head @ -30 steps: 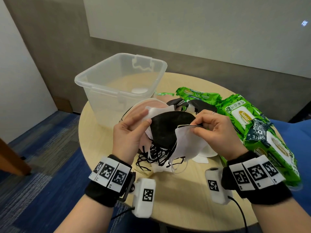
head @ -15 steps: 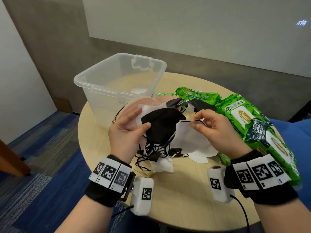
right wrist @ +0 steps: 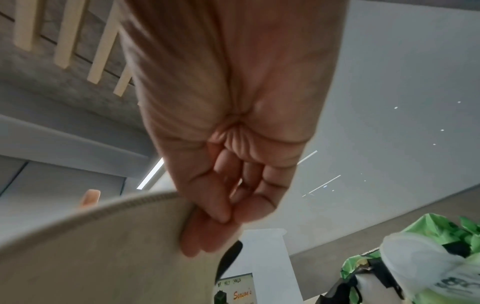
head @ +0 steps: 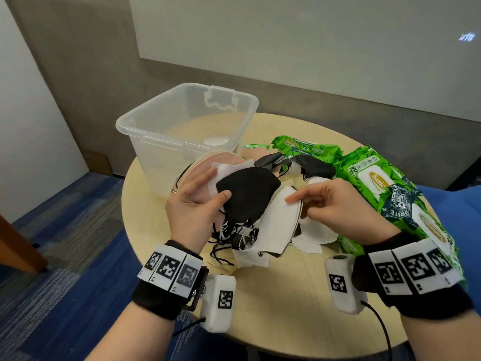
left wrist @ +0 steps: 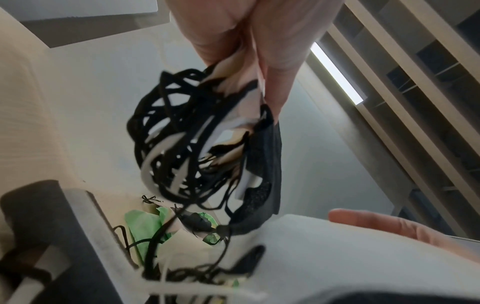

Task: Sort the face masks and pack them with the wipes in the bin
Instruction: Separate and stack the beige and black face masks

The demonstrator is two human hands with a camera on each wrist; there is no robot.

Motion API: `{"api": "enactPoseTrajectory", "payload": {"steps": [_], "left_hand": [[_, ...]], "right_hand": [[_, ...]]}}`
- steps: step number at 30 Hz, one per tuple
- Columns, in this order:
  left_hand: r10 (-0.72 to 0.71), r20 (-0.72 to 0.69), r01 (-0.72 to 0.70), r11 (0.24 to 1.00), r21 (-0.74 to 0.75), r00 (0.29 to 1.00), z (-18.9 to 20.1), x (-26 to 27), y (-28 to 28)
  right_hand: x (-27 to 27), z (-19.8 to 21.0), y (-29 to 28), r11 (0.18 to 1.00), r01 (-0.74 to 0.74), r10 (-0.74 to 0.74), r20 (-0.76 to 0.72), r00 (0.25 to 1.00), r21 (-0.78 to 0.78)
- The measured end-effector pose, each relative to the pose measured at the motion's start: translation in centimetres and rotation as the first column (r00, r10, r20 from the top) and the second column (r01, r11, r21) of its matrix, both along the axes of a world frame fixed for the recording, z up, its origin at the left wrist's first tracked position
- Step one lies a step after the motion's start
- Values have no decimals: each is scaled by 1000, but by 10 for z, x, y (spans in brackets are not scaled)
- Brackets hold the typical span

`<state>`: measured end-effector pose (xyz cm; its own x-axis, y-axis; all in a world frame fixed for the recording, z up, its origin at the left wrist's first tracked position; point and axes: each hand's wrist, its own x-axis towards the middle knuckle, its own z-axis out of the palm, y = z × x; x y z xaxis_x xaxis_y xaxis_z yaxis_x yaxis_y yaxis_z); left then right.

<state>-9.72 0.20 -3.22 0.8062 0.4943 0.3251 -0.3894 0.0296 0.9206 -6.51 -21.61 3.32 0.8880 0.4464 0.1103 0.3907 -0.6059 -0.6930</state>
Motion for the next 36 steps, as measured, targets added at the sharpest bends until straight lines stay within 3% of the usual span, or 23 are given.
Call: {"api": "enactPoseTrajectory", "payload": {"steps": [9, 12, 22, 26, 30, 36], "left_hand": [[-38, 3, 38, 998, 44, 999, 1, -2, -3], [-64, 5, 63, 997, 45, 998, 4, -4, -6], [-133, 54, 126, 985, 115, 990, 4, -4, -7], [-167, 69, 155, 976, 156, 984, 4, -4, -6], [-182, 68, 174, 978, 112, 981, 4, -4, -6], [-170, 56, 169, 985, 25, 984, 2, -1, -1]], "right_hand": [[2, 9, 13, 999, -8, 1, 167, 986, 36], [8, 9, 21, 997, 31, -13, 252, 968, -66], [11, 4, 28, 997, 7, 9, 199, 980, -83], [11, 2, 26, 1000, 30, -29, 212, 977, 3], [12, -2, 21, 995, 39, -57, 209, 976, 89], [11, 0, 11, 999, 34, -41, 241, 970, 33]]}}
